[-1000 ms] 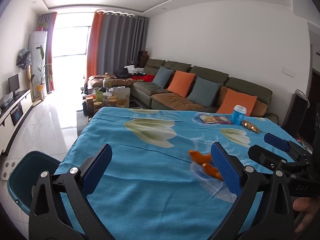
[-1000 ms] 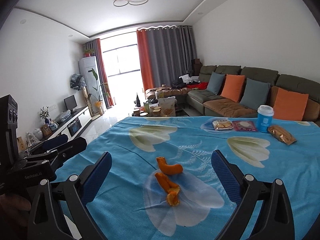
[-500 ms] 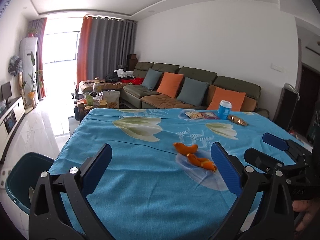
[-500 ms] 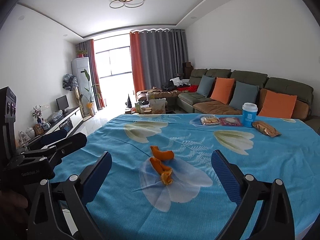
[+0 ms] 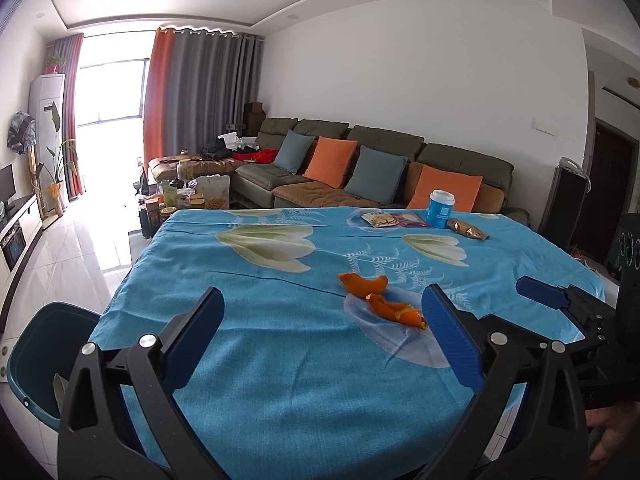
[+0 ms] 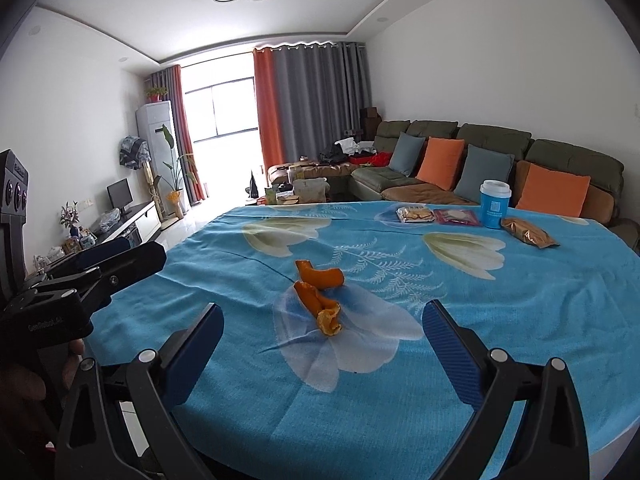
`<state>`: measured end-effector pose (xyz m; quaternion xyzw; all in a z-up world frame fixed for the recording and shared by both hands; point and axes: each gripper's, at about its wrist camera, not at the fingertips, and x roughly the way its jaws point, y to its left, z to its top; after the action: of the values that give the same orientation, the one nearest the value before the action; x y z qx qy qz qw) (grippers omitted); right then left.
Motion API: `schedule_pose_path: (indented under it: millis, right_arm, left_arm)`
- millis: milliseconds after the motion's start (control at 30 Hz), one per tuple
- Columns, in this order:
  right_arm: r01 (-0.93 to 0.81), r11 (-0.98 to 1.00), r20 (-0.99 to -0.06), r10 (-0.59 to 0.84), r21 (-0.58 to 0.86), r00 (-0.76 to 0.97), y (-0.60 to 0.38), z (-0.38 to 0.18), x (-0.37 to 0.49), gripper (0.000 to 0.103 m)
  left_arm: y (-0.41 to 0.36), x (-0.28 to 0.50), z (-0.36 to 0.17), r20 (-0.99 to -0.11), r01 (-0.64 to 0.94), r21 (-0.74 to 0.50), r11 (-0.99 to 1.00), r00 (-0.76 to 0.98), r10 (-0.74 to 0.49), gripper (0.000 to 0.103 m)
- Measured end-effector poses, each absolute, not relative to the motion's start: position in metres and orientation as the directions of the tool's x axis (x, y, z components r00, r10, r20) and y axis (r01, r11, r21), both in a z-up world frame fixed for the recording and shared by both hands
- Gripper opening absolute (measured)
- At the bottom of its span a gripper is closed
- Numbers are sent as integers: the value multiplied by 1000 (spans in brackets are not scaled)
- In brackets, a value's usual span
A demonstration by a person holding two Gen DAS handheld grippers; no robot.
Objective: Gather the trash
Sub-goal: 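Return both tools over the table toward the orange peels, then grasp an orange peel with the right tool while the left tool grasps another peel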
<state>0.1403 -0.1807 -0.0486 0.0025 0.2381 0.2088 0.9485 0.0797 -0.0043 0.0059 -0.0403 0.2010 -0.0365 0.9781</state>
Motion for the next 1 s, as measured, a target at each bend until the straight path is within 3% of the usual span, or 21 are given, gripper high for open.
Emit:
schedule_pose_path:
  millis: [567,1000]
  right_arm:
    - [-415,902,-536,411,120,738,-174,-63,186,96]
    - [-432,886,-625,434,168,648,-168,-82,214,76]
  left_arm:
    - [-10,136,2,-463,104,-65,993,878,-122,97]
    - [-25,197,-7,-539,150,-106,983,822,-184,97]
